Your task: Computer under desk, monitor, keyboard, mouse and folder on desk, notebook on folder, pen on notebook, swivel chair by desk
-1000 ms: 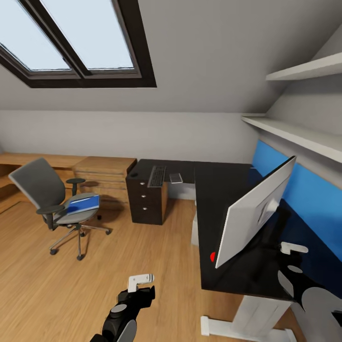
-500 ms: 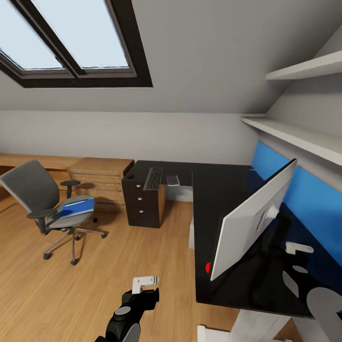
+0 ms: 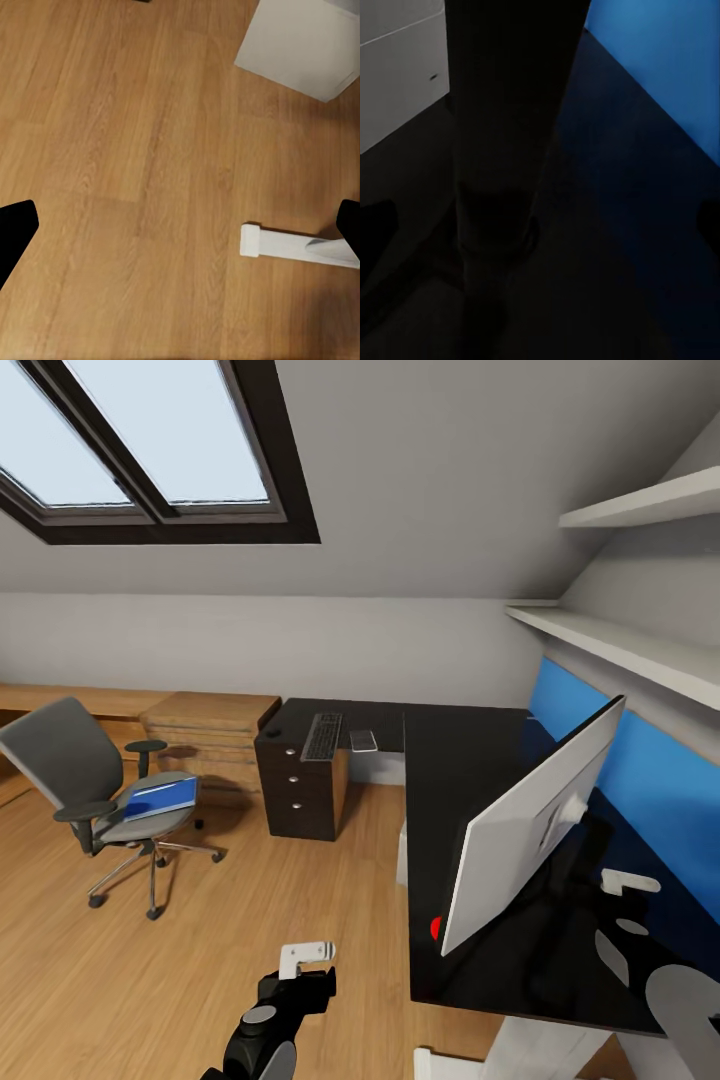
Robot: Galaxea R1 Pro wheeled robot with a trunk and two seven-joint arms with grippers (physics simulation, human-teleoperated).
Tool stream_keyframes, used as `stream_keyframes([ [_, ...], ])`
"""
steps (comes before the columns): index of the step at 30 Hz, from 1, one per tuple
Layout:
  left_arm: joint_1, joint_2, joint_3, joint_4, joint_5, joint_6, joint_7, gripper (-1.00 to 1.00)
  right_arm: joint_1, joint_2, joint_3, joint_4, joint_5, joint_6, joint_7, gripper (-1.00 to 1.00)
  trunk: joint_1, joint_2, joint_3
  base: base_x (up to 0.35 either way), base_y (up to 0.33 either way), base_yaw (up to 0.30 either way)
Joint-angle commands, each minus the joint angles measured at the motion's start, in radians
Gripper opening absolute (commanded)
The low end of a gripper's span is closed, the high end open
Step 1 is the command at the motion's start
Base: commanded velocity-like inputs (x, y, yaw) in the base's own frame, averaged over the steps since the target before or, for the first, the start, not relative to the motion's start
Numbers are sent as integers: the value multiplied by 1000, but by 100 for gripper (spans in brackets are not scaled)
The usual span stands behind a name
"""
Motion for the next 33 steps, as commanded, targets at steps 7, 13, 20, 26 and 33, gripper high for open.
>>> stream_keyframes([
  [7, -1, 0, -2, -1, 10, 2, 9, 100, -1, 0, -1, 1, -7, -5, 2, 100, 0, -2, -2, 68, 25, 0],
  [13, -1, 0, -2, -1, 9, 2, 9, 100, -1, 0, -1, 1, -7, -5, 2, 100, 0, -2, -2, 41, 10, 0],
  [20, -1, 0, -2, 0, 9, 2, 11, 100, -1, 0, -1, 1, -7, -5, 2, 100, 0, -2, -2, 151, 2, 0],
  [26, -1, 0, -3, 1, 10, 1, 11, 100, -1, -1, -1, 1, -7, -5, 2, 100, 0, -2, -2, 41, 0, 0],
  [33, -1, -1, -3, 2, 9, 0, 12, 100, -1, -3, -1, 1, -7, -5, 2, 100, 0, -2, -2, 150, -44, 0],
])
